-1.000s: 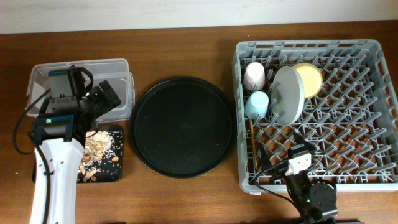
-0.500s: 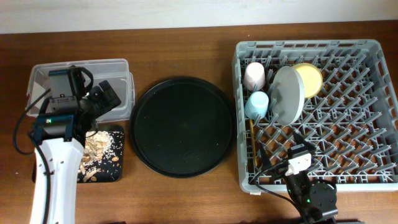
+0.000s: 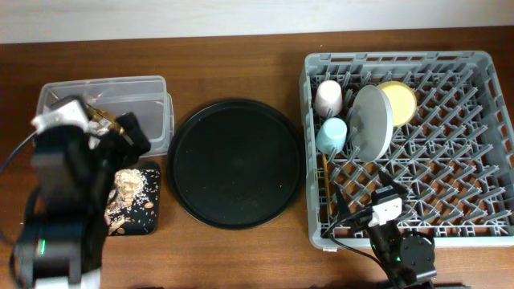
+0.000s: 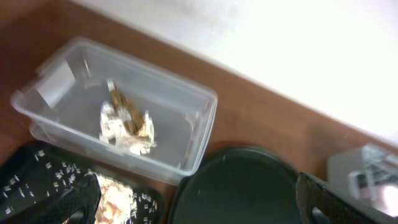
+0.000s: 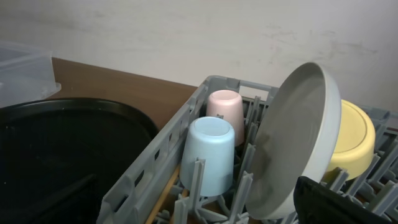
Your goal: Sort waste into correct bins and load items into the dishwasher rack
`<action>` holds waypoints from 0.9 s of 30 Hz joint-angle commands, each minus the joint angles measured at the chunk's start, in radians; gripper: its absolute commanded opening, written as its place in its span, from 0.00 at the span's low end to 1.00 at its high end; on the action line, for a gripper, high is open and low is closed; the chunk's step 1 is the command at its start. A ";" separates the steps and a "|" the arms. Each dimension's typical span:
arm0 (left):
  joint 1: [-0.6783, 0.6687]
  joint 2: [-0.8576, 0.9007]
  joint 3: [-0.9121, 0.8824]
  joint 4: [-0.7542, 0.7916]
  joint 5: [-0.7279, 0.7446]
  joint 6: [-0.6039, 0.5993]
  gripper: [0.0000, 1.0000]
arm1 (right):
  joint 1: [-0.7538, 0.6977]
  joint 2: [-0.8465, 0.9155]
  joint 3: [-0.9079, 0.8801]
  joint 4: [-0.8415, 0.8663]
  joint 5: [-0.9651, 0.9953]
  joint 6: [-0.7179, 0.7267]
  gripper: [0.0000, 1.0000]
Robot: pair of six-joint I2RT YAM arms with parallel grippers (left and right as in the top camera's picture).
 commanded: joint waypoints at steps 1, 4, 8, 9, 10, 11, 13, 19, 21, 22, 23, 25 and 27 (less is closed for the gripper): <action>-0.005 -0.208 -0.147 -0.005 -0.032 0.005 0.99 | -0.008 -0.008 -0.006 -0.003 -0.005 0.012 0.98; -0.005 -0.436 -0.385 -0.002 -0.031 0.004 0.99 | -0.008 -0.008 -0.006 -0.002 -0.005 0.012 0.98; -0.005 -0.684 -0.736 0.247 -0.002 -0.041 0.99 | -0.008 -0.008 -0.006 -0.003 -0.005 0.012 0.98; -0.005 -0.732 -0.817 0.376 0.025 -0.041 0.99 | -0.008 -0.008 -0.006 -0.003 -0.005 0.012 0.98; -0.005 -0.766 -0.881 0.493 0.044 -0.040 0.99 | -0.008 -0.008 -0.006 -0.003 -0.005 0.012 0.98; -0.005 -0.802 -0.950 0.628 0.067 -0.040 0.99 | -0.008 -0.008 -0.006 -0.003 -0.005 0.012 0.98; -0.005 -0.848 -1.056 0.818 0.101 -0.040 0.99 | -0.008 -0.008 -0.006 -0.003 -0.005 0.012 0.98; -0.005 -0.893 -1.206 0.883 0.128 -0.031 0.99 | -0.008 -0.008 -0.006 -0.003 -0.005 0.012 0.98; -0.007 -0.893 -1.217 0.840 0.127 0.035 0.99 | -0.008 -0.008 -0.006 -0.002 -0.005 0.012 0.98; -0.007 -0.893 -1.217 0.811 0.126 0.060 0.99 | -0.008 -0.008 -0.006 -0.003 -0.005 0.012 0.98; -0.007 -0.893 -1.217 0.777 0.117 0.090 0.99 | -0.008 -0.008 -0.006 -0.003 -0.005 0.012 0.98; -0.008 -0.894 -1.217 0.721 0.096 0.173 0.99 | -0.008 -0.008 -0.006 -0.002 -0.005 0.012 0.98; -0.032 -0.895 -1.217 0.722 0.094 0.329 0.99 | -0.008 -0.008 -0.006 -0.002 -0.005 0.012 0.98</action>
